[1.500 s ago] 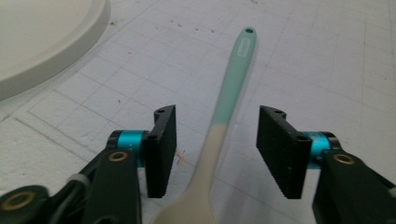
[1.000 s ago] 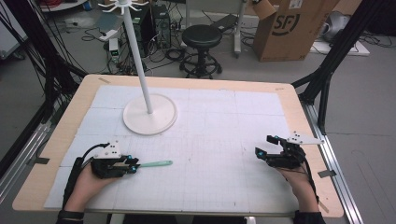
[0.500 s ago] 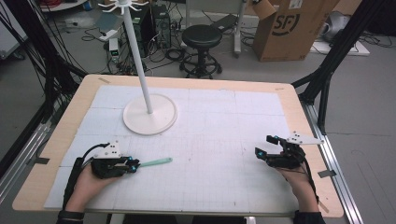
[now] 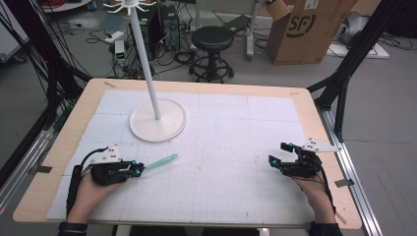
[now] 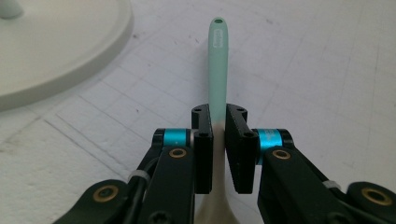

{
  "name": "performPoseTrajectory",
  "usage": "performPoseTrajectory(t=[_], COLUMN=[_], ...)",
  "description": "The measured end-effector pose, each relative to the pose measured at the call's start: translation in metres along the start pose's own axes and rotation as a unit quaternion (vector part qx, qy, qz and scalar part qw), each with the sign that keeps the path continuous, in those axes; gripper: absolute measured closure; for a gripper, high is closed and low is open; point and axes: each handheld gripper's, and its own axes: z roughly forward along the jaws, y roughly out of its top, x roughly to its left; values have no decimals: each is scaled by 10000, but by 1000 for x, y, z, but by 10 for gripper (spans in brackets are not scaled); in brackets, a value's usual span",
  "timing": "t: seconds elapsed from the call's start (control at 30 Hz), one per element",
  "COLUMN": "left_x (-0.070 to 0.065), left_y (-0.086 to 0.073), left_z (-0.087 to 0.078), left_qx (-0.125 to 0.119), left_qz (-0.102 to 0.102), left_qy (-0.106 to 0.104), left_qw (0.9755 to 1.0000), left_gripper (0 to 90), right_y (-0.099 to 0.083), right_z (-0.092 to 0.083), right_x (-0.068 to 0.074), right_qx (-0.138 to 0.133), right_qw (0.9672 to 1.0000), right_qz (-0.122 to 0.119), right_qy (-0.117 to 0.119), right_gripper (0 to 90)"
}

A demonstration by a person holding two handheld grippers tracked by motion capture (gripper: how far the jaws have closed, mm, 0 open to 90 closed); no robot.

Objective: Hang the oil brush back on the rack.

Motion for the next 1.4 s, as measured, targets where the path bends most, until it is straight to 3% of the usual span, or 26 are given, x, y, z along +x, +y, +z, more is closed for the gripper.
performPoseTrajectory(t=[0.33,0.6,0.87,1.17,1.4], left_x=[2,7,17,22,28], left_y=[21,44,68,101,132], left_z=[-19,-47,-80,-115,-137], left_qx=[-406,-773,-1249,-1629,-1710], left_qz=[-43,-172,-385,-440,-432], left_qy=[138,387,660,951,1103], left_qw=[9991,9961,9892,9811,9781], left_gripper=[819,819,819,819,819], right_y=[0,0,-1,-1,-2], right_z=[0,0,1,3,4], right_x=[0,-1,-1,0,-1], right_qx=[-4,19,59,140,136], right_qw=[10000,10000,10000,9999,9999], right_qz=[-1,17,15,-7,-19], right_qy=[-4,13,6,3,-13], right_gripper=[171,171,171,171,171])
